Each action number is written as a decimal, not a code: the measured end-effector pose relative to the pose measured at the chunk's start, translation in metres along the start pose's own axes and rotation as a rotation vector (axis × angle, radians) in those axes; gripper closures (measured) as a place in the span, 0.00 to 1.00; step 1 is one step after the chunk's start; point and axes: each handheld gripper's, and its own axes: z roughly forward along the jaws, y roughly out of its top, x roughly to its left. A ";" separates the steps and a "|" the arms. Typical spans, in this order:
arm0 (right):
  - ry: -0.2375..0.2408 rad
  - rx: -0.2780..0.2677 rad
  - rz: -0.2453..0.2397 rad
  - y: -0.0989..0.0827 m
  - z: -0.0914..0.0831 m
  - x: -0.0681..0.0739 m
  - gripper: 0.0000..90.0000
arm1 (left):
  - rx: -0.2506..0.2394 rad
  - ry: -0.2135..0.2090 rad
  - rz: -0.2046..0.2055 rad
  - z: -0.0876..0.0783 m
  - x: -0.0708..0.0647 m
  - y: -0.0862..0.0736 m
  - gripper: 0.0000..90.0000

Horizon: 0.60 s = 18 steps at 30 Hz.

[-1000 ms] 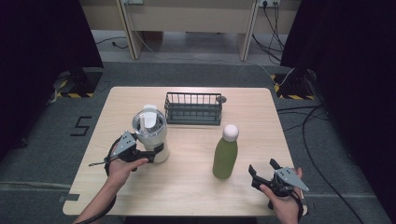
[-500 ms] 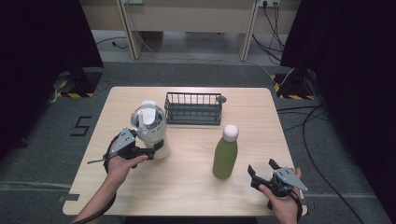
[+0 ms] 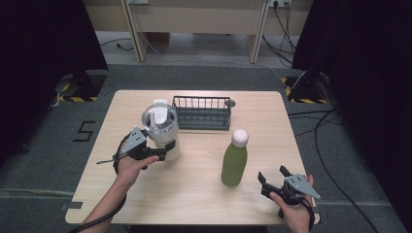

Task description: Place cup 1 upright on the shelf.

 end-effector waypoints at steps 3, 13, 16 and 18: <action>0.001 0.000 0.000 0.000 0.000 0.000 0.14 | -0.004 -0.002 0.000 0.004 0.000 0.002 0.11; 0.000 0.000 -0.002 0.000 0.001 0.000 0.14 | -0.017 0.002 -0.003 0.011 0.003 0.011 0.11; 0.001 0.000 -0.002 0.000 0.001 0.000 0.15 | -0.019 0.003 0.003 0.013 0.004 0.014 0.11; 0.001 0.000 0.000 0.000 0.001 0.000 0.15 | -0.018 0.003 0.006 0.015 0.005 0.016 0.11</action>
